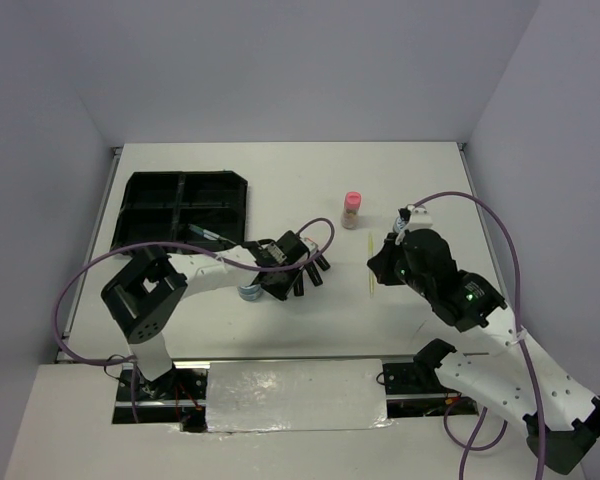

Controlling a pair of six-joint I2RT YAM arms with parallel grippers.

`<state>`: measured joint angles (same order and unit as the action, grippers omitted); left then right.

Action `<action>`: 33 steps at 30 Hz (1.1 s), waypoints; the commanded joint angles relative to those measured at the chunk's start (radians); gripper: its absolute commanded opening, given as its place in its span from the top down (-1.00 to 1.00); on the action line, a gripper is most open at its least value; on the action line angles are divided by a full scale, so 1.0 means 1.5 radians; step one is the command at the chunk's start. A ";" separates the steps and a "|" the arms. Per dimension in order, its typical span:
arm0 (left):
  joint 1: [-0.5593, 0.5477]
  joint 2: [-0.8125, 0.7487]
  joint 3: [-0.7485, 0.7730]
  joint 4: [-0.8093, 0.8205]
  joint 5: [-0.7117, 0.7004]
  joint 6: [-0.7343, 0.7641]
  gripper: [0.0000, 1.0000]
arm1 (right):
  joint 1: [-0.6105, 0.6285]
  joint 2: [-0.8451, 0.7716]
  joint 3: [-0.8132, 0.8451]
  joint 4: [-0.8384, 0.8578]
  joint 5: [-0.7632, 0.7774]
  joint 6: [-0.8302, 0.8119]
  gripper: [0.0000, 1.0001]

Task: Sort the stationery into containers
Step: Close the pen cap on the pen.

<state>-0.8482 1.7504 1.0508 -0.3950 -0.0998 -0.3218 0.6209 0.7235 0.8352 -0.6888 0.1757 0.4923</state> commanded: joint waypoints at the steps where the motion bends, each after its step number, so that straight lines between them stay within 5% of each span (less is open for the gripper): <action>1: -0.012 0.043 -0.027 0.009 0.012 -0.015 0.31 | 0.006 -0.015 0.035 -0.010 0.002 -0.011 0.99; 9: -0.016 0.031 -0.006 -0.026 0.004 -0.031 0.95 | 0.006 -0.021 0.034 -0.001 -0.012 -0.019 1.00; 14: -0.017 -0.056 0.047 -0.060 0.004 -0.054 1.00 | 0.007 -0.033 -0.021 0.071 -0.111 -0.053 1.00; 18: -0.016 -0.161 0.104 -0.013 0.023 -0.099 1.00 | 0.008 -0.075 -0.106 0.247 -0.221 -0.038 1.00; 22: -0.016 -0.305 0.068 0.176 0.018 -0.172 1.00 | 0.032 -0.144 -0.202 0.410 -0.242 0.058 1.00; 27: -0.014 -0.488 -0.136 0.600 0.059 -0.258 1.00 | 0.068 -0.187 -0.305 0.617 -0.293 0.141 1.00; 33: -0.008 -0.530 -0.188 0.744 0.159 -0.286 1.00 | 0.123 -0.156 -0.279 0.663 -0.328 0.119 1.00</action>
<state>-0.8658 0.9363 0.7895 0.5102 0.0273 -0.6945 0.7742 0.4721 0.3759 0.1486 -0.2588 0.6655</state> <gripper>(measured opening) 0.166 0.048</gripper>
